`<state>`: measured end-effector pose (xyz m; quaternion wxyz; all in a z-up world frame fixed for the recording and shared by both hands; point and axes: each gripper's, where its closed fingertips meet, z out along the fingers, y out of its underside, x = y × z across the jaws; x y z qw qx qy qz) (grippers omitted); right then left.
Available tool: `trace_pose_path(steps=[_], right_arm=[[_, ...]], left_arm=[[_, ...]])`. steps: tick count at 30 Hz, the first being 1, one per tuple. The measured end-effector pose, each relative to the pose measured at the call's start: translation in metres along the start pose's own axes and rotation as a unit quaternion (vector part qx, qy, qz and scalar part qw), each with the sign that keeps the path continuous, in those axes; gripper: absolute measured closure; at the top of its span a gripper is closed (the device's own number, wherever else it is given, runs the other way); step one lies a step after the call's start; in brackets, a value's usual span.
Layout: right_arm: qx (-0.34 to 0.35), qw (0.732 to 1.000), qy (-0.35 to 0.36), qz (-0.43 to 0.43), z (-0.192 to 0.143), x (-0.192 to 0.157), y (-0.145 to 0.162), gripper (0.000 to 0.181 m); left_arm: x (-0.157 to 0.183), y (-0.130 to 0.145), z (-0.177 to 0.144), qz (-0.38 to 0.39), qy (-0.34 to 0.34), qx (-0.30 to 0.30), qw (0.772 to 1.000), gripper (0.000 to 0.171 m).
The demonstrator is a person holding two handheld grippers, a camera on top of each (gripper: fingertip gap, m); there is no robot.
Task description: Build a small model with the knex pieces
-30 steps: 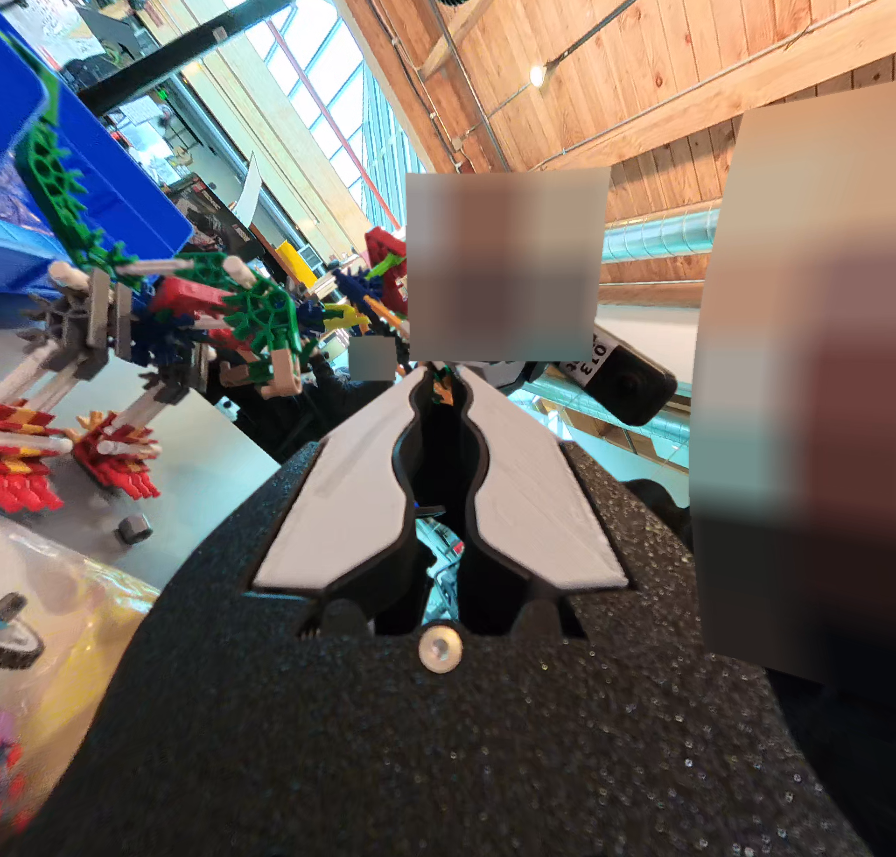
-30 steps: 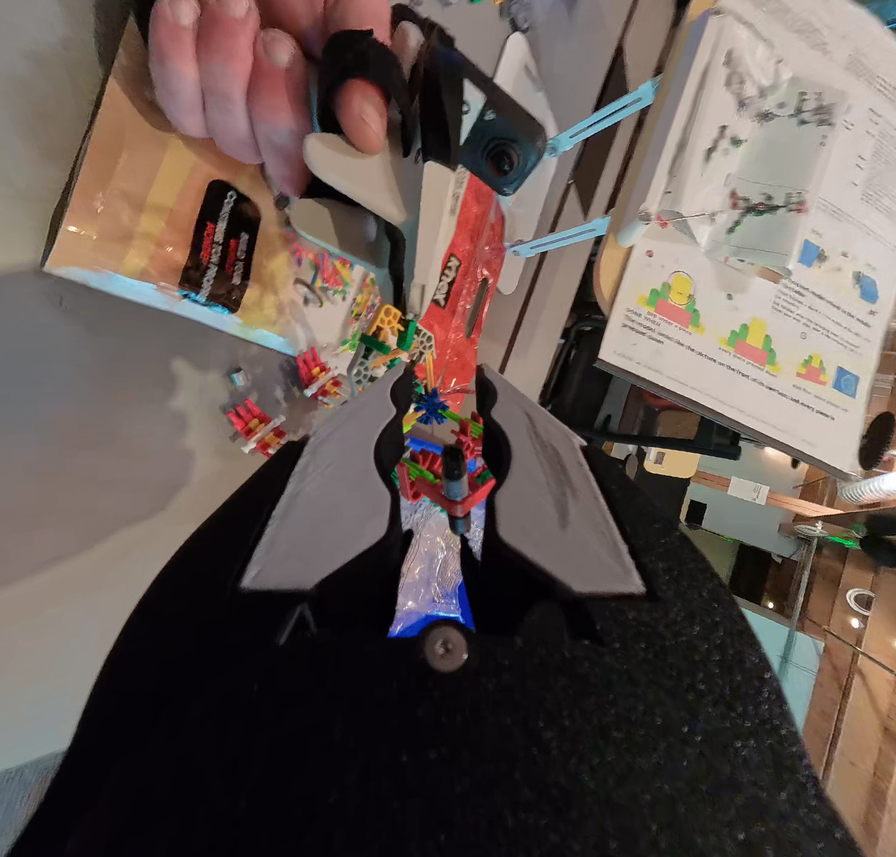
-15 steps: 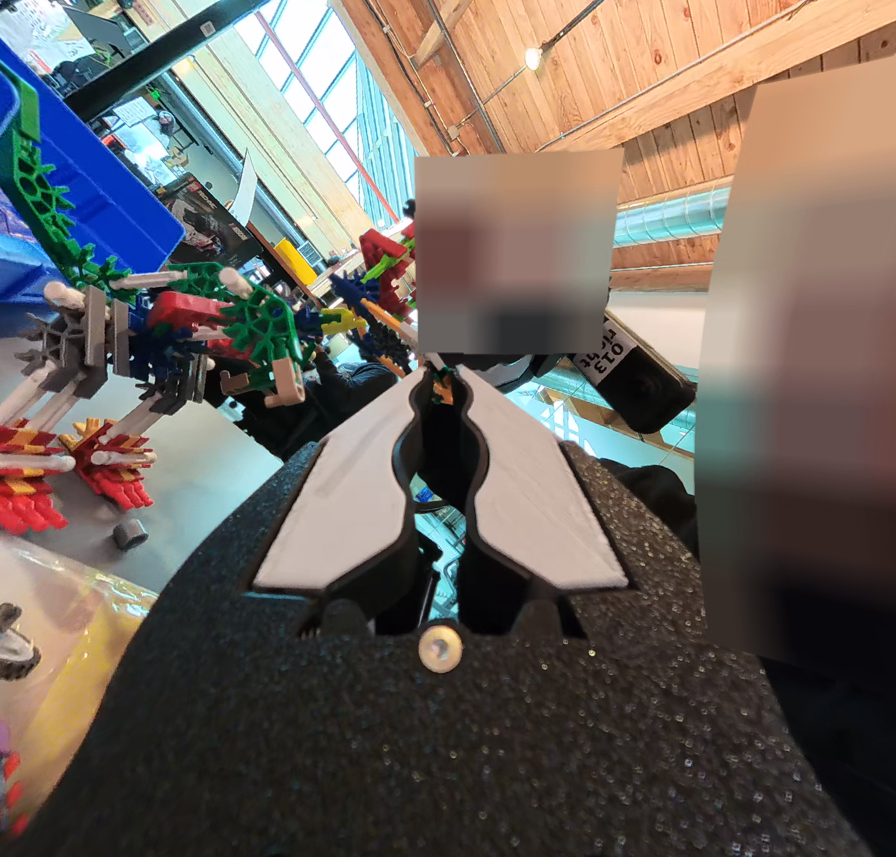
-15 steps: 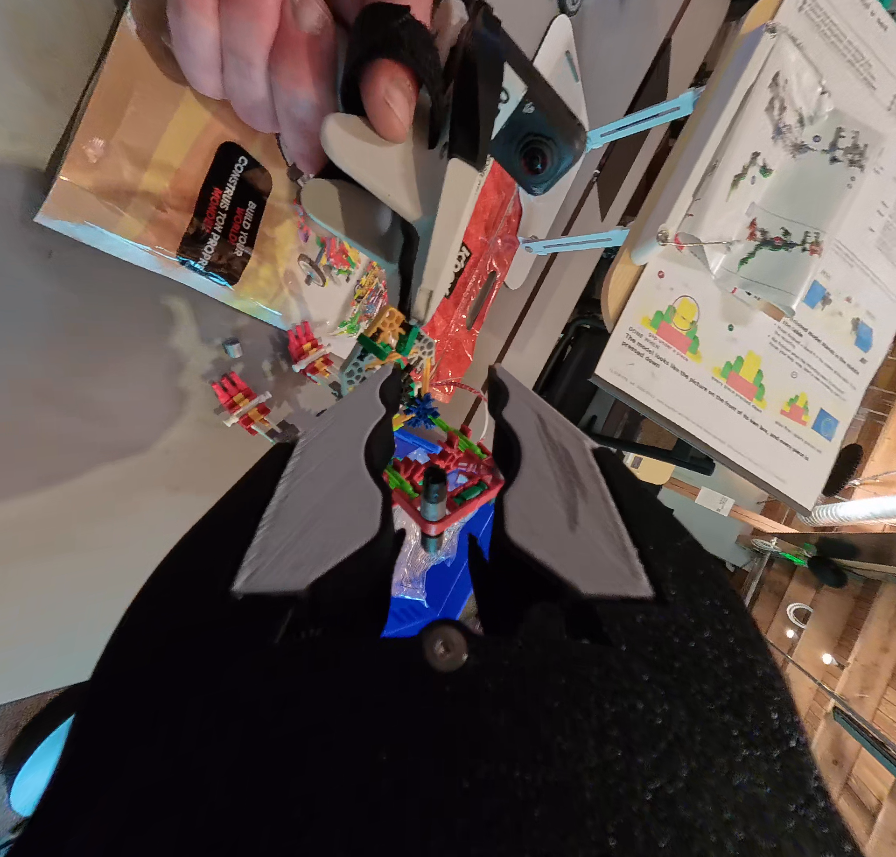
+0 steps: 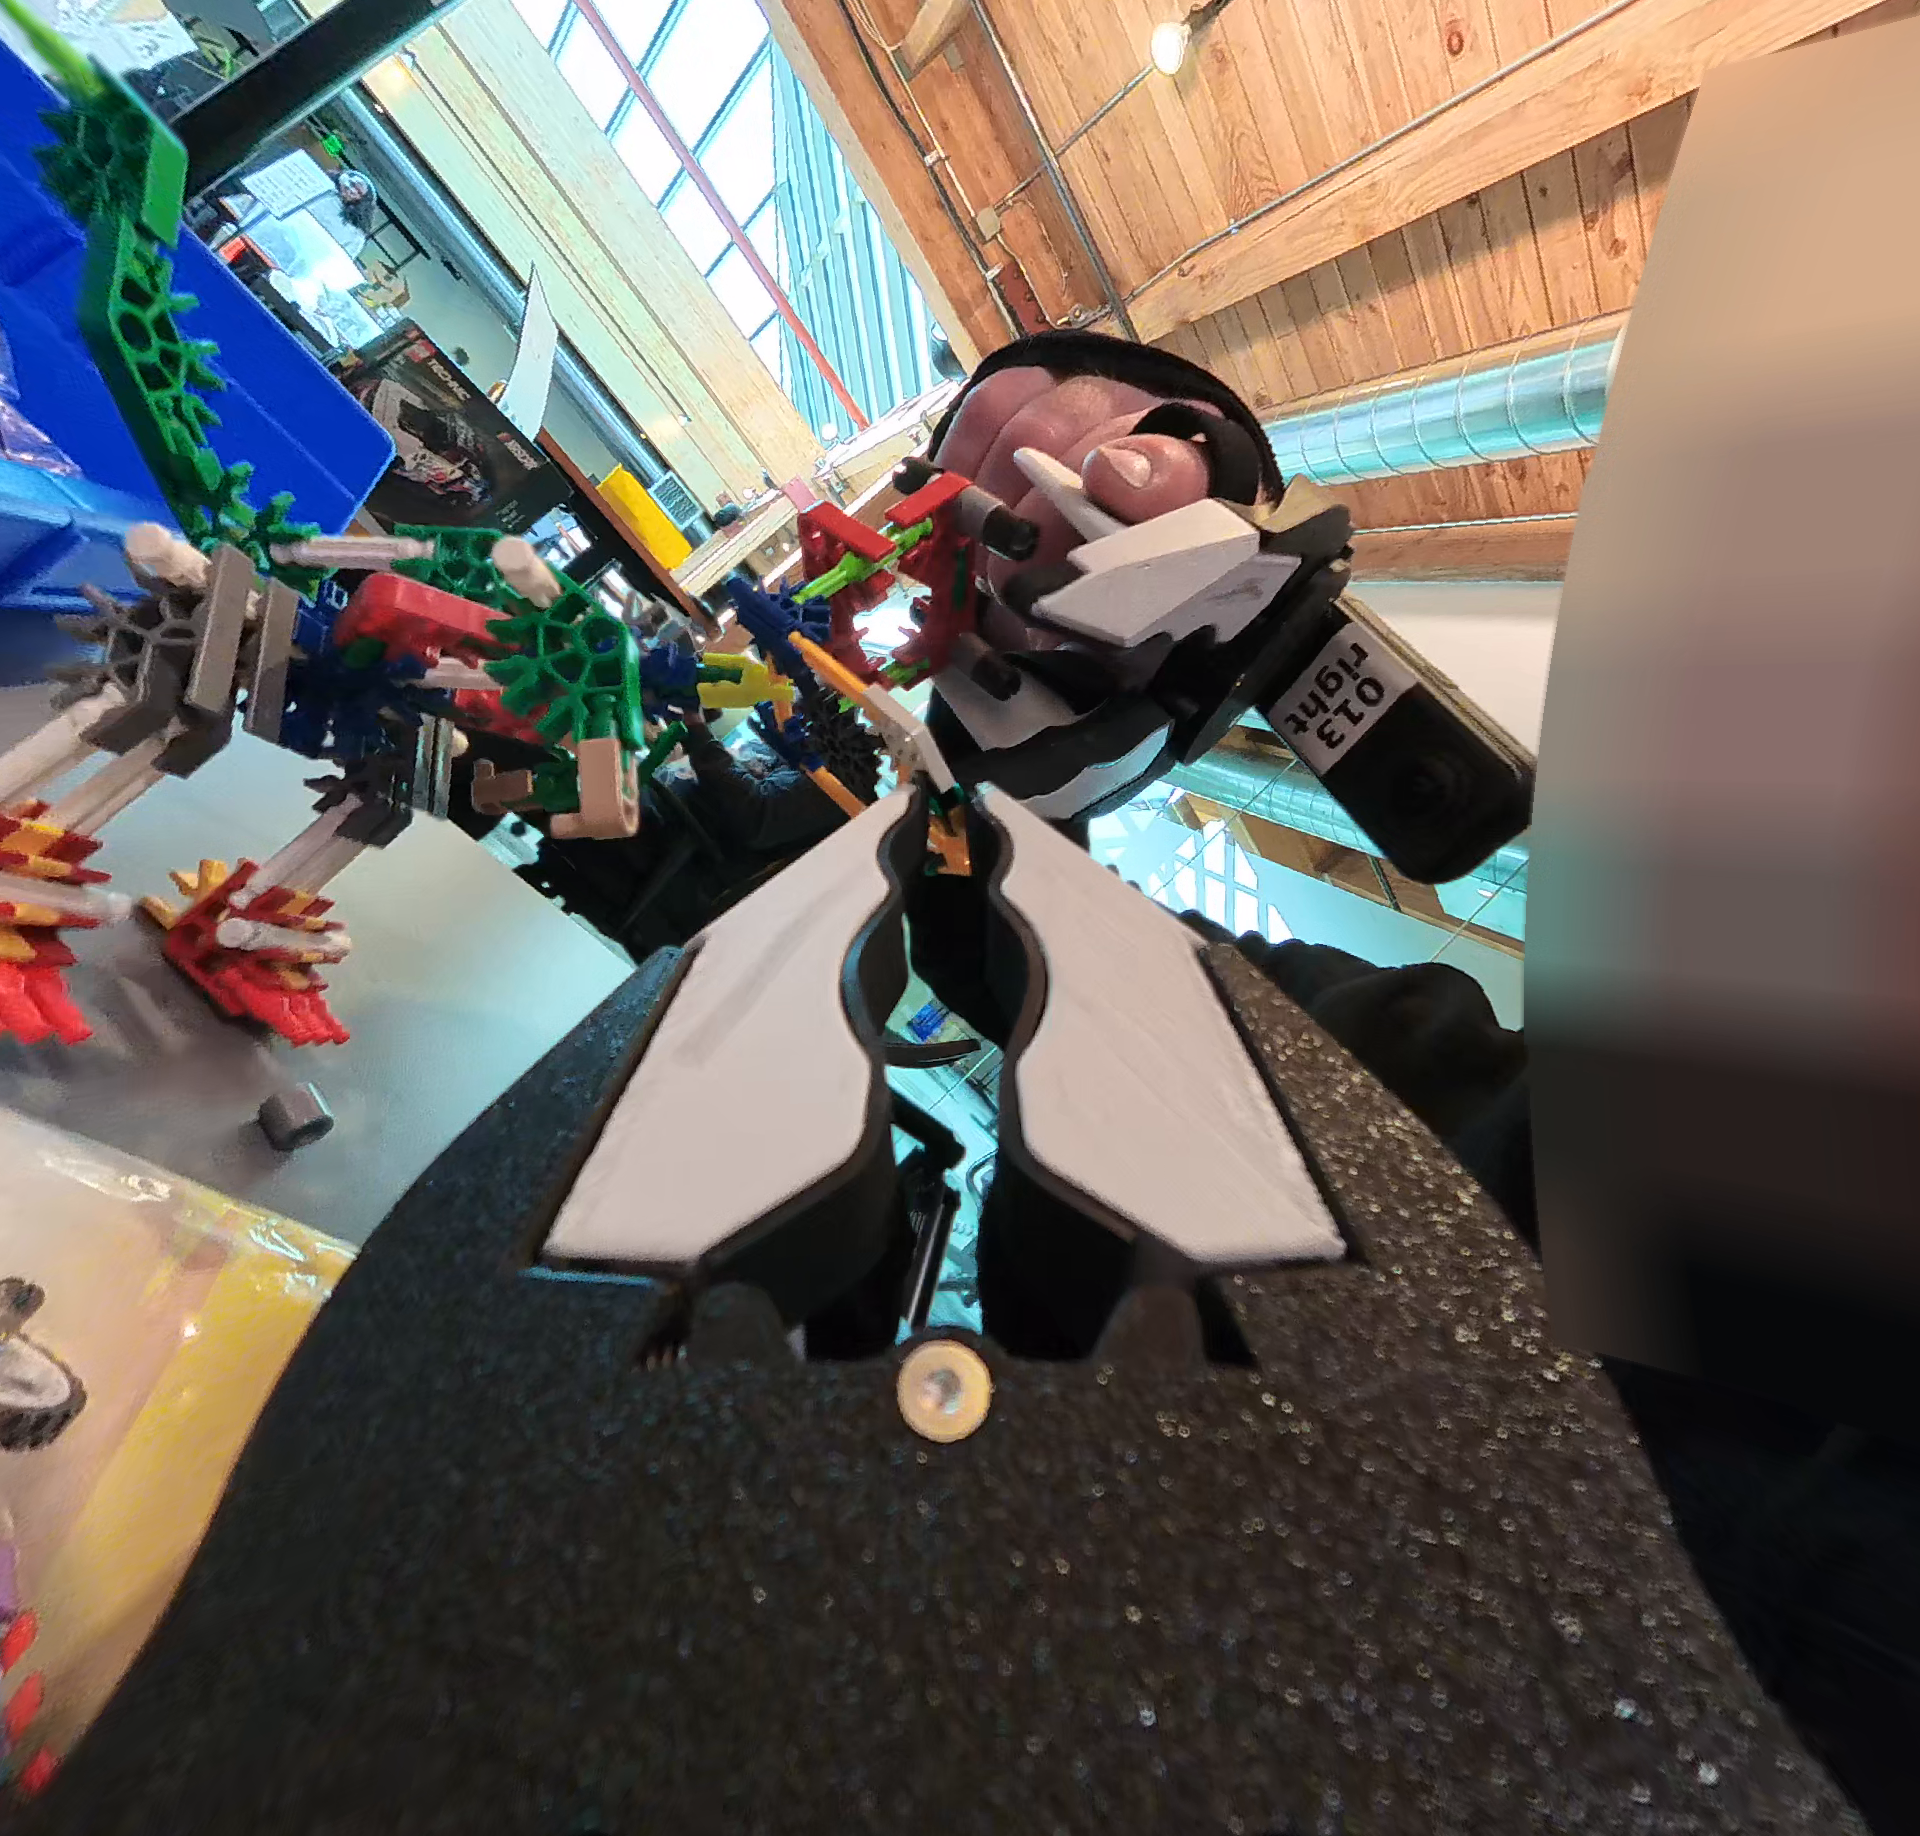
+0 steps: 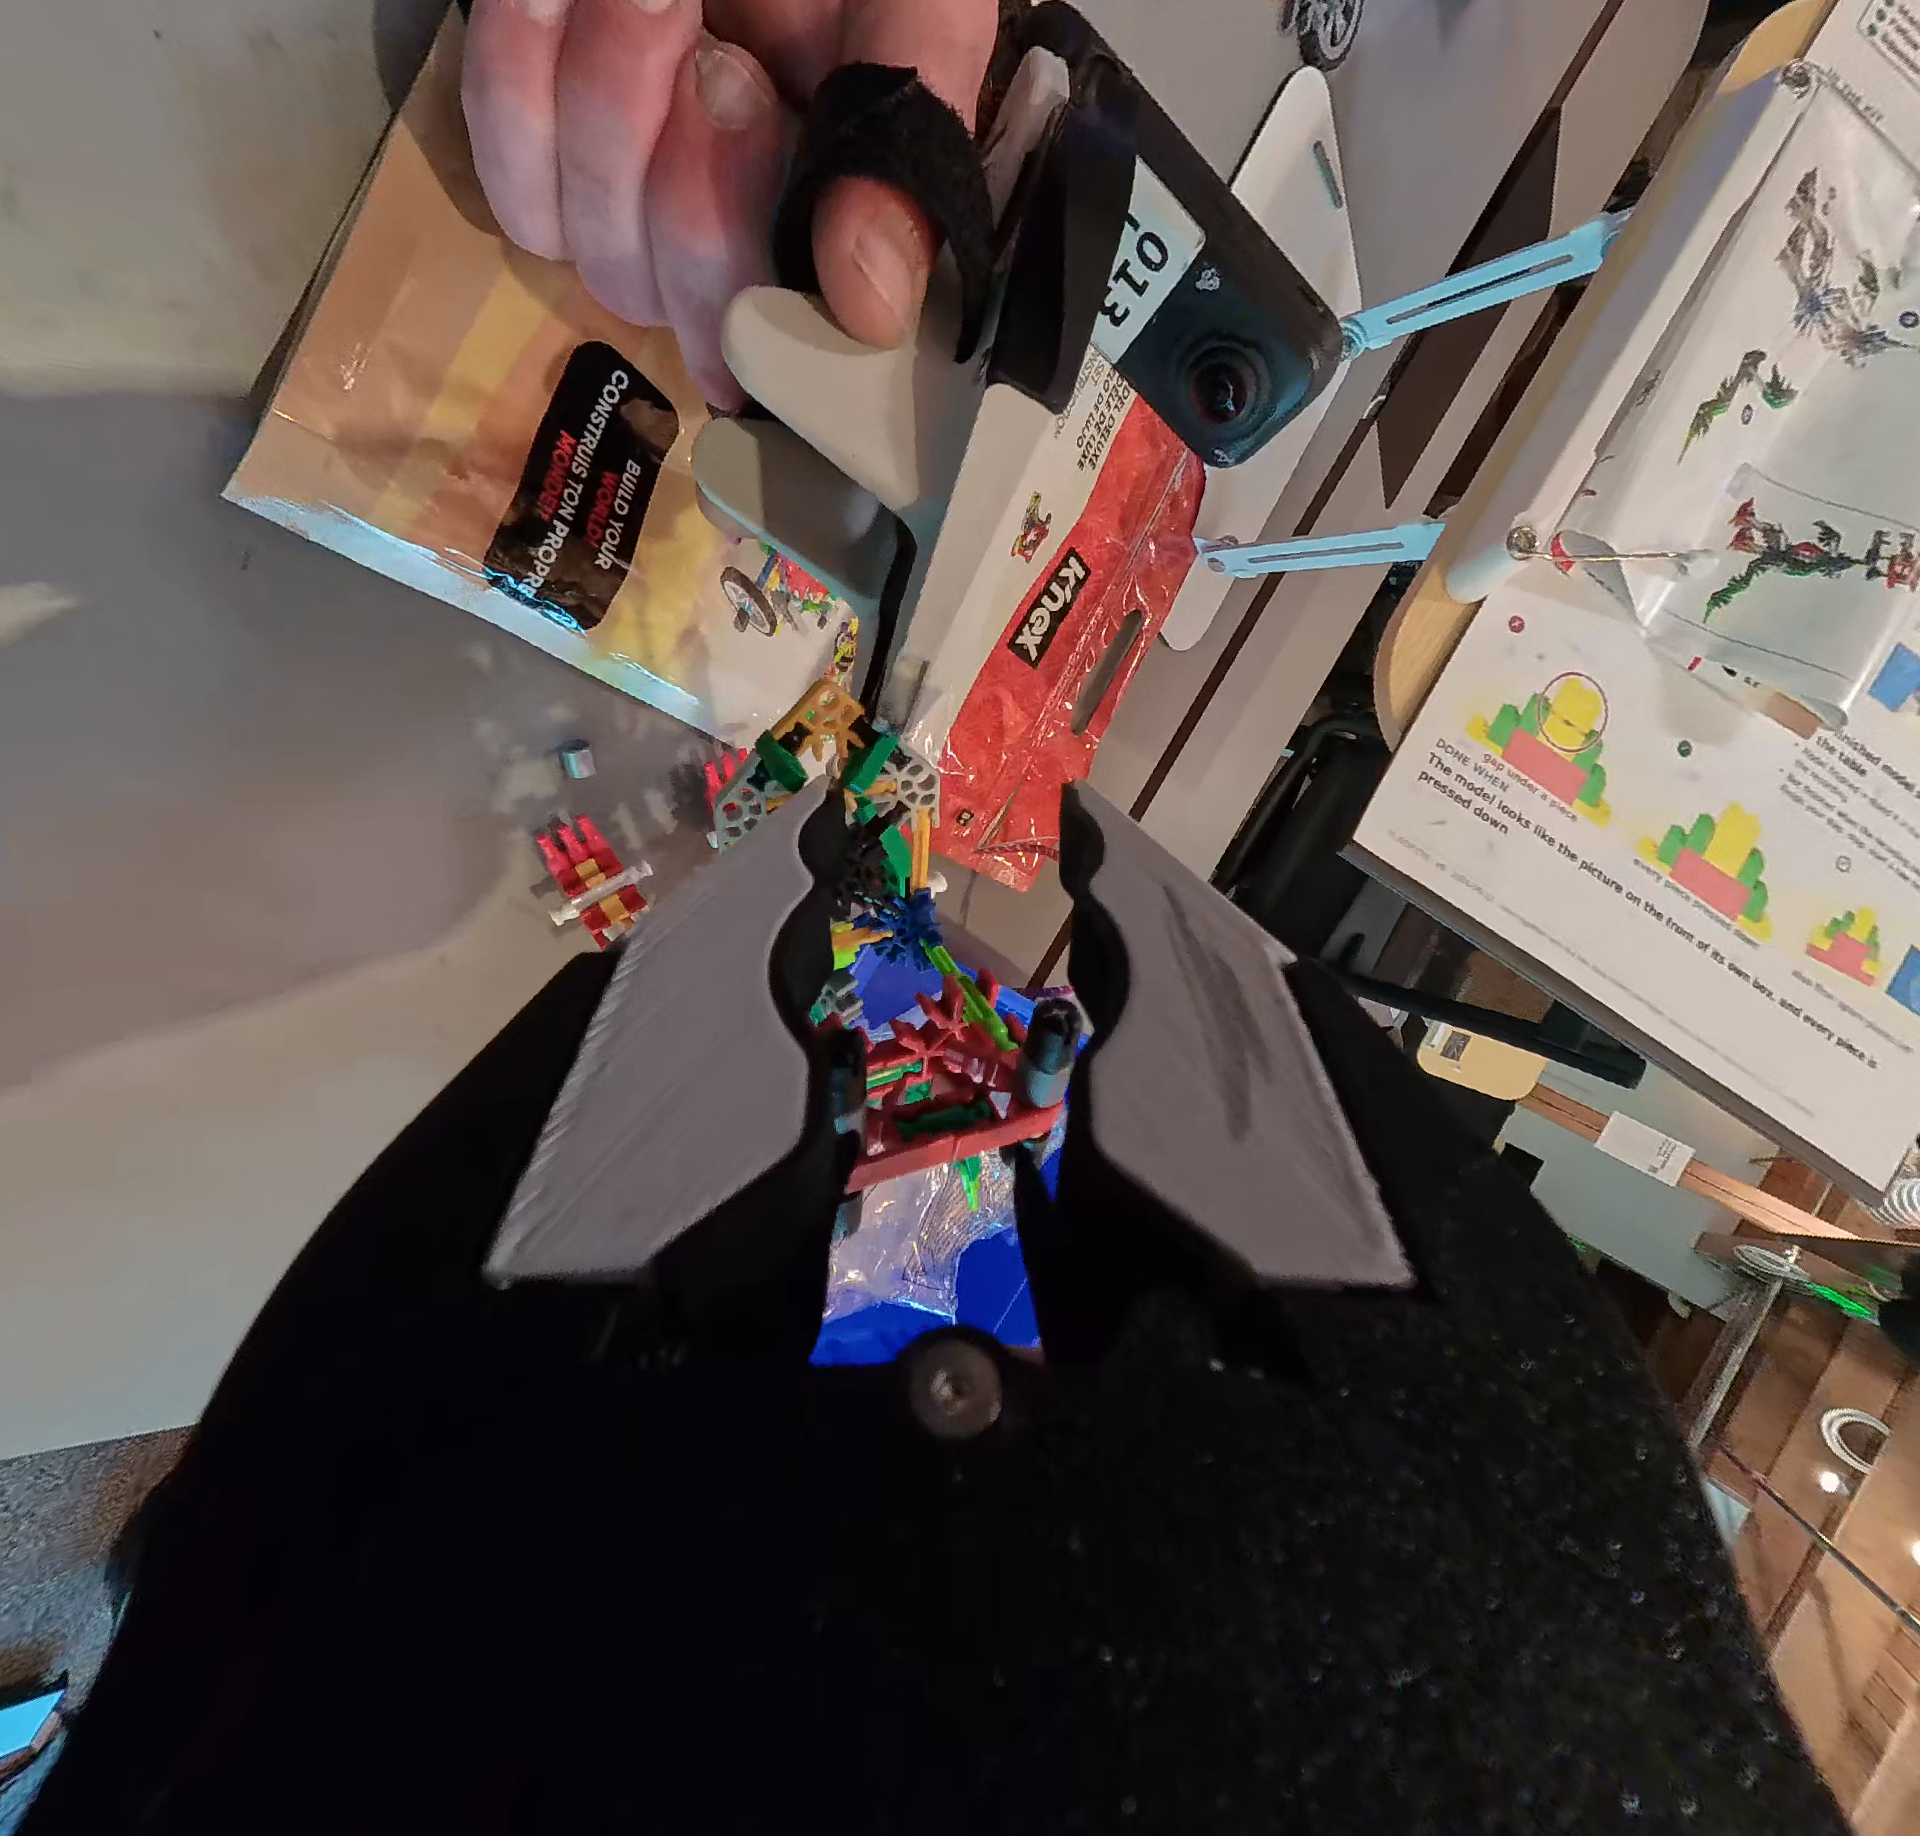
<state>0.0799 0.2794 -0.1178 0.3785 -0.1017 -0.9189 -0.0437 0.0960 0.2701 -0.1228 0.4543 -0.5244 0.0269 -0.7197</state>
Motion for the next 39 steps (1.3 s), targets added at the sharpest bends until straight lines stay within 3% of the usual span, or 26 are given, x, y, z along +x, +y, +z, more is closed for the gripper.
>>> trace_pose_path(steps=[12, 32, 34, 35, 37, 39], right_arm=[[0.004, 0.999, 0.042, 0.010, 0.000, 0.005, 0.000, 0.137], [0.039, 0.992, 0.110, 0.041, -0.001, 0.011, 0.001, 0.145], [0.044, 0.991, 0.115, 0.046, -0.001, 0.012, 0.001, 0.148], [0.067, 0.987, 0.137, 0.054, -0.005, 0.018, -0.005, 0.168], [0.081, 0.986, 0.136, 0.061, -0.007, 0.022, -0.013, 0.167], [0.072, 0.986, 0.137, 0.057, -0.005, 0.022, -0.011, 0.165]], left_arm=[[-0.002, -0.001, -0.001, -0.007, -0.001, 0.001, 1.000, 0.168], [-0.002, -0.007, -0.005, -0.029, 0.015, 0.019, 0.999, 0.168], [-0.003, -0.009, -0.006, -0.029, 0.013, 0.023, 0.999, 0.168], [-0.007, -0.005, -0.004, -0.032, 0.002, 0.011, 0.999, 0.169], [-0.003, 0.011, 0.007, -0.018, 0.007, -0.021, 1.000, 0.168], [-0.008, 0.007, 0.006, 0.013, -0.018, -0.009, 1.000, 0.168]])
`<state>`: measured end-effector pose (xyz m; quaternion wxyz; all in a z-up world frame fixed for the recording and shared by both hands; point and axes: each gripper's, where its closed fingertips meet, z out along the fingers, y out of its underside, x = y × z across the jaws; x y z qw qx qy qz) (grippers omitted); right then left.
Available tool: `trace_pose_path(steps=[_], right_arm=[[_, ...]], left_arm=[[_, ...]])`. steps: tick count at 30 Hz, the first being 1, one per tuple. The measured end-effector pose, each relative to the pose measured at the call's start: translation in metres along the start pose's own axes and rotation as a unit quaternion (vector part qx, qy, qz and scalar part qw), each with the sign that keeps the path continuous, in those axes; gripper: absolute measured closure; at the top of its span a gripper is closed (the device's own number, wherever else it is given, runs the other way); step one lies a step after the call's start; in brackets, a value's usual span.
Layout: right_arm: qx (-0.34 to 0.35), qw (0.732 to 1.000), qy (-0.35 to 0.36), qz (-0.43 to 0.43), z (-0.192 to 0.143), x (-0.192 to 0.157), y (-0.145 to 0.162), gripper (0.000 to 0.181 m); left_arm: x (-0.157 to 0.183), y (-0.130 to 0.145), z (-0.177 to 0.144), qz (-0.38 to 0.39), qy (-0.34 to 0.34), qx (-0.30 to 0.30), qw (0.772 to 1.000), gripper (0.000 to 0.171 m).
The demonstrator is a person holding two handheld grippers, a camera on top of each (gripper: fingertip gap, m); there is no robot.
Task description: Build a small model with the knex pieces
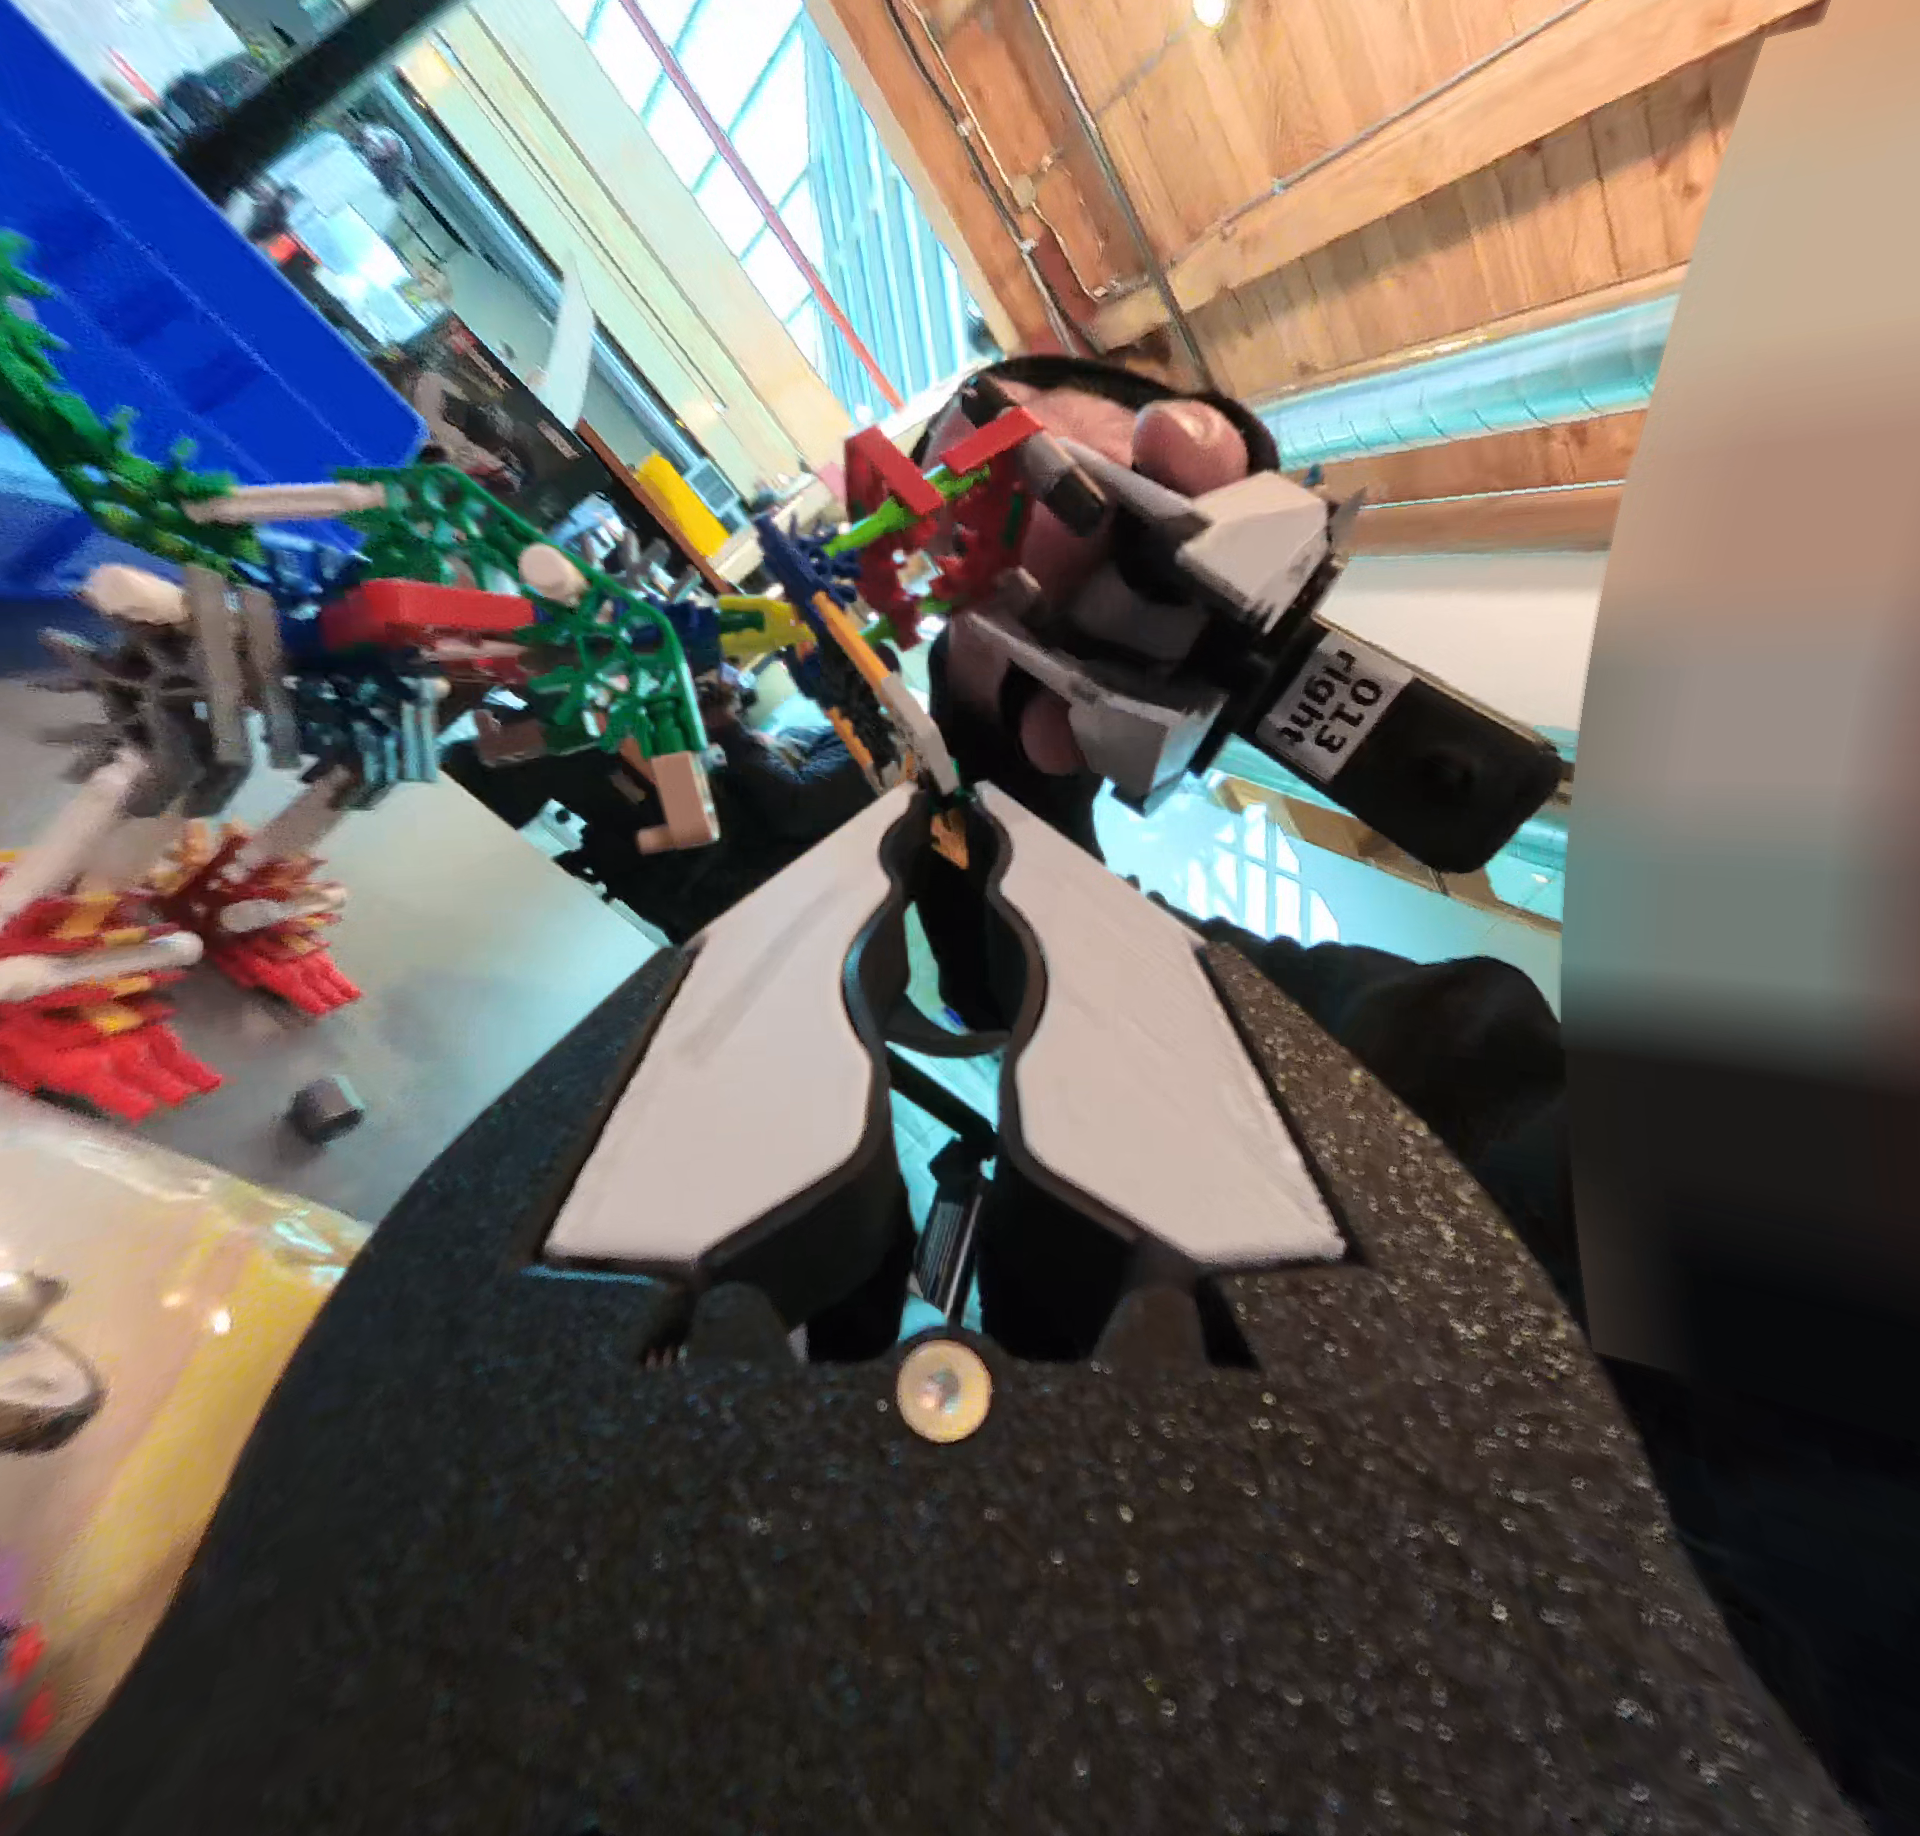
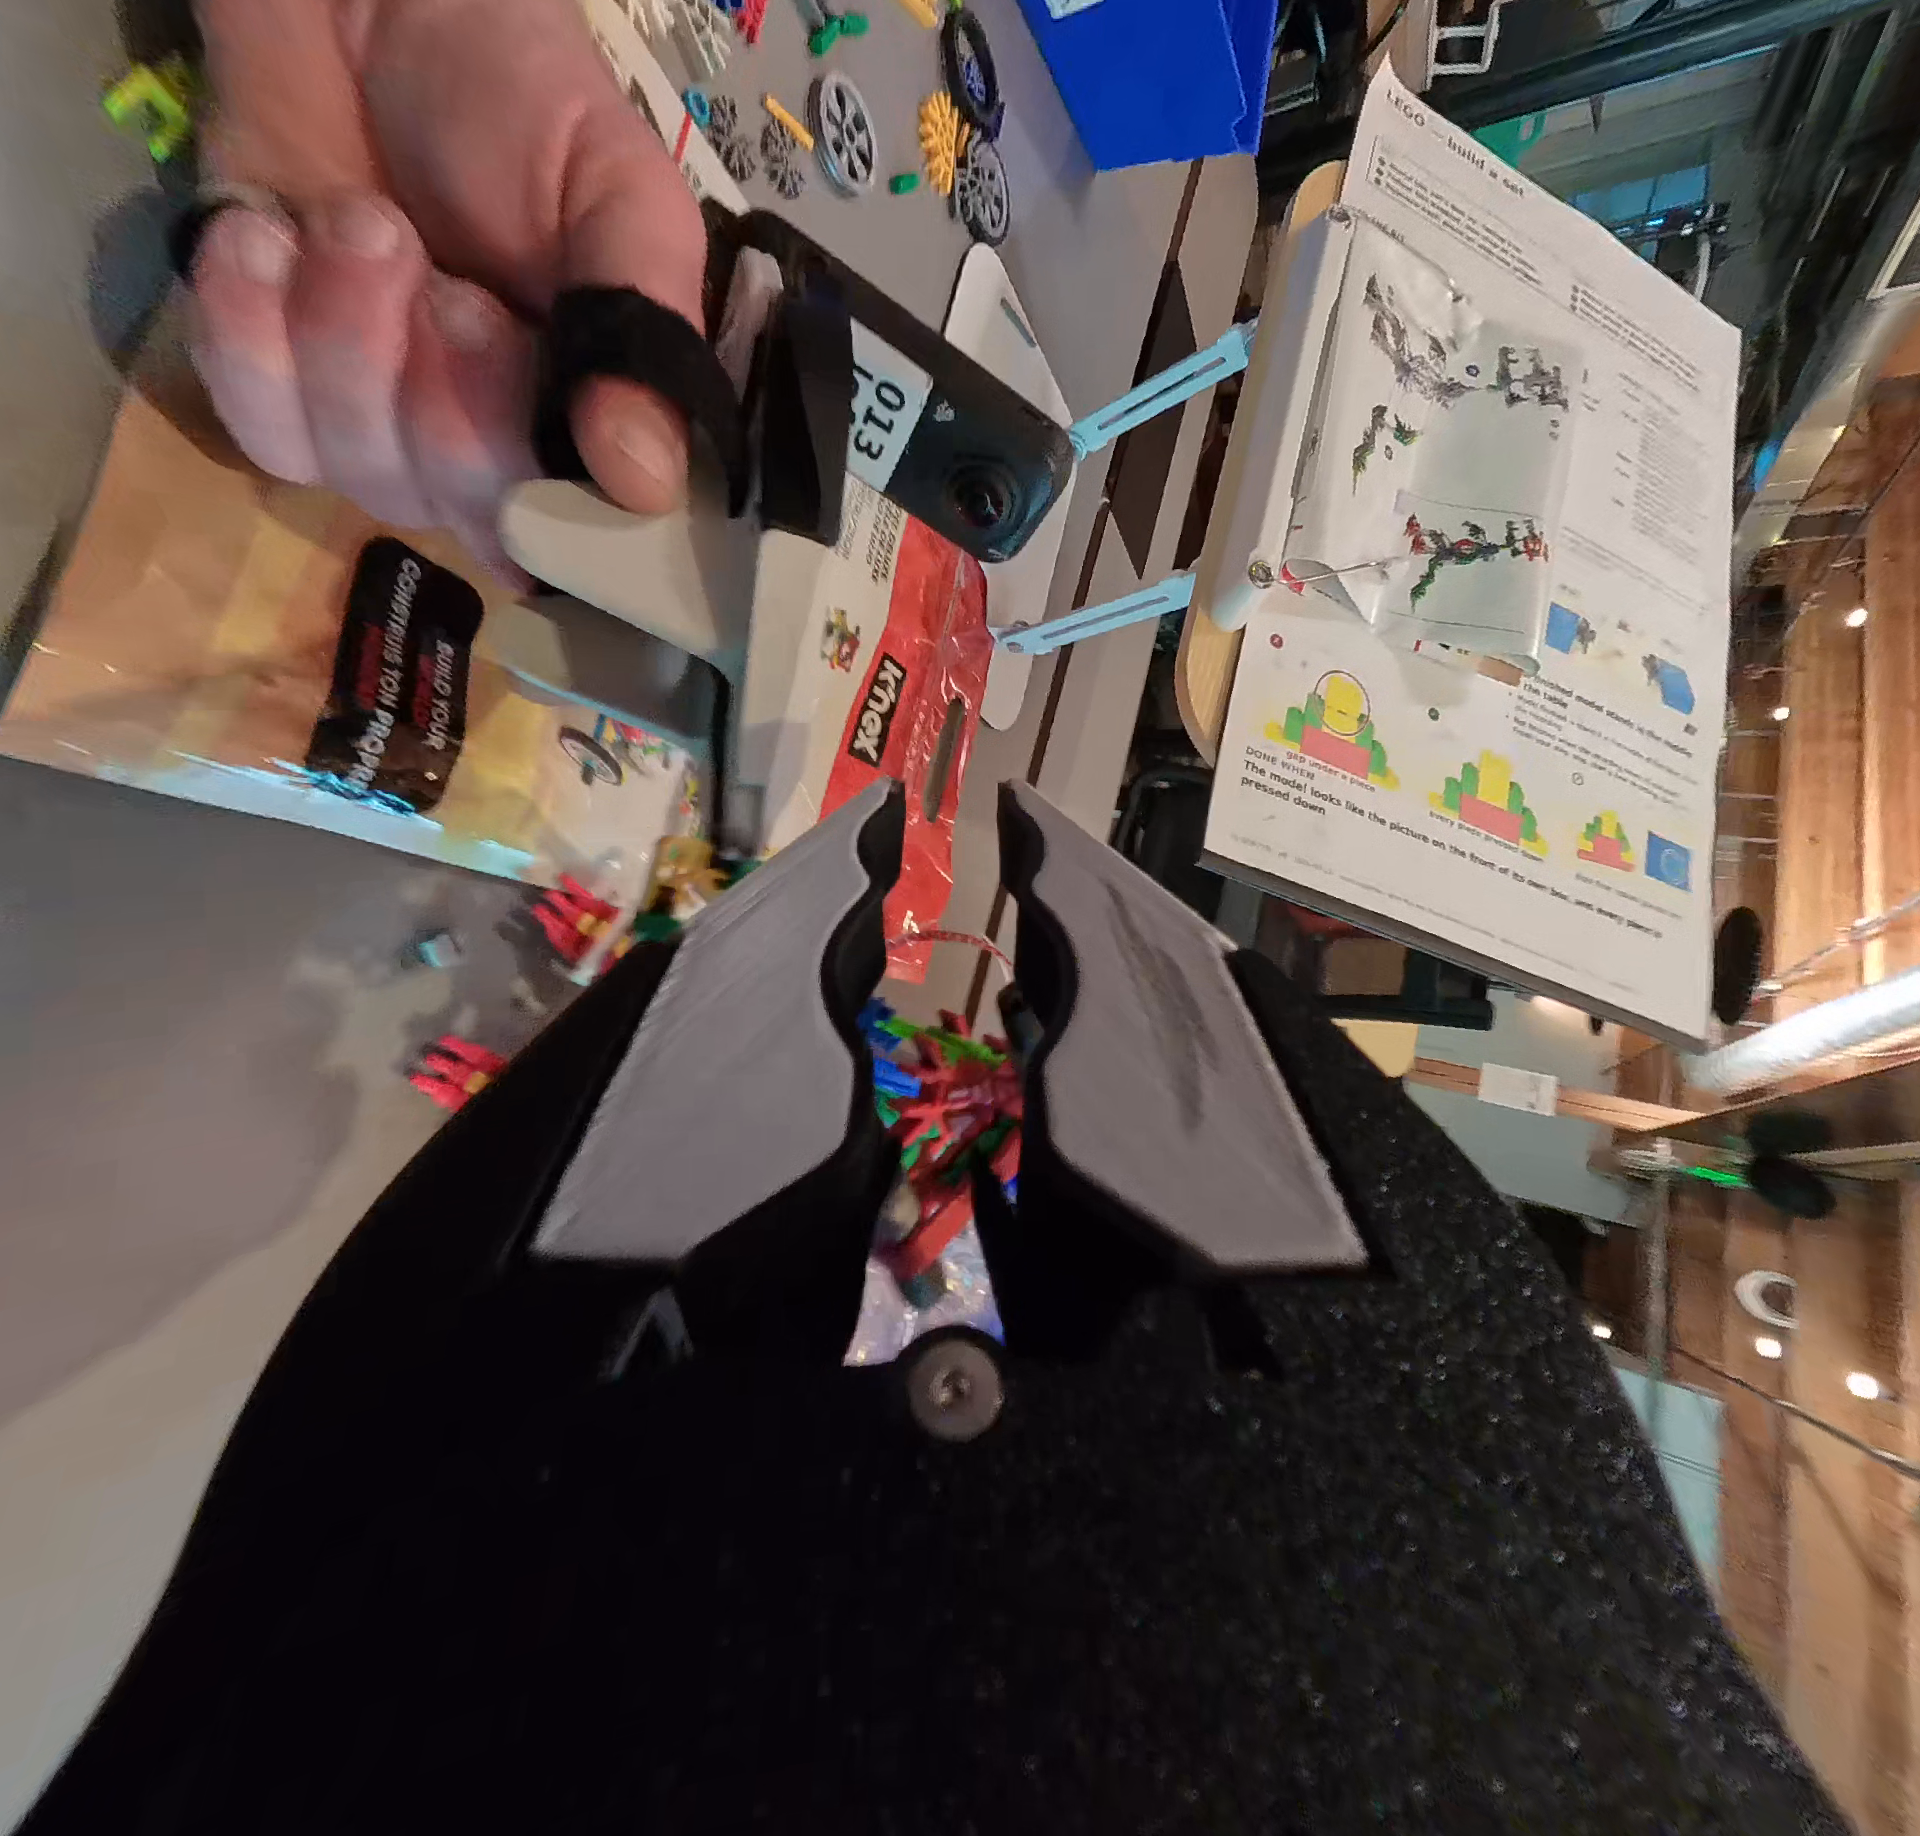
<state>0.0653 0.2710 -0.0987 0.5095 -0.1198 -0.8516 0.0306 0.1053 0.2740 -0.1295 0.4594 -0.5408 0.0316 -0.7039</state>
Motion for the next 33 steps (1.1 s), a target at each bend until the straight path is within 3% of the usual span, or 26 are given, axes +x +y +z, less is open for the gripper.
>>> trace_pose_path(steps=[4, 8, 11, 13, 18, 20, 33], right_arm=[[-0.006, 0.997, -0.003, 0.074, -0.014, 0.007, 0.000, 0.160], [-0.036, 0.976, -0.044, 0.211, -0.022, -0.009, -0.001, 0.153], [-0.055, 0.936, -0.055, 0.343, -0.023, -0.026, -0.005, 0.148], [-0.057, 0.906, -0.021, 0.418, -0.021, -0.029, 0.000, 0.146], [-0.071, 0.849, 0.024, 0.523, -0.010, -0.045, 0.013, 0.144], [-0.054, 0.835, 0.030, 0.547, -0.009, -0.044, 0.010, 0.146], [-0.063, 0.826, 0.066, 0.556, -0.009, -0.041, 0.016, 0.160]], left_arm=[[-0.002, -0.013, -0.009, -0.019, 0.004, 0.028, 0.999, 0.169], [0.000, -0.013, -0.006, -0.009, 0.004, 0.039, 0.999, 0.168], [0.002, -0.015, -0.006, 0.009, -0.001, 0.055, 0.998, 0.168], [0.002, -0.013, -0.004, 0.012, -0.003, 0.054, 0.998, 0.168], [0.004, -0.006, 0.001, 0.023, -0.004, 0.048, 0.999, 0.168], [0.004, -0.005, 0.002, 0.027, -0.007, 0.045, 0.999, 0.168], [0.005, -0.007, 0.001, 0.044, -0.016, 0.058, 0.997, 0.168]])
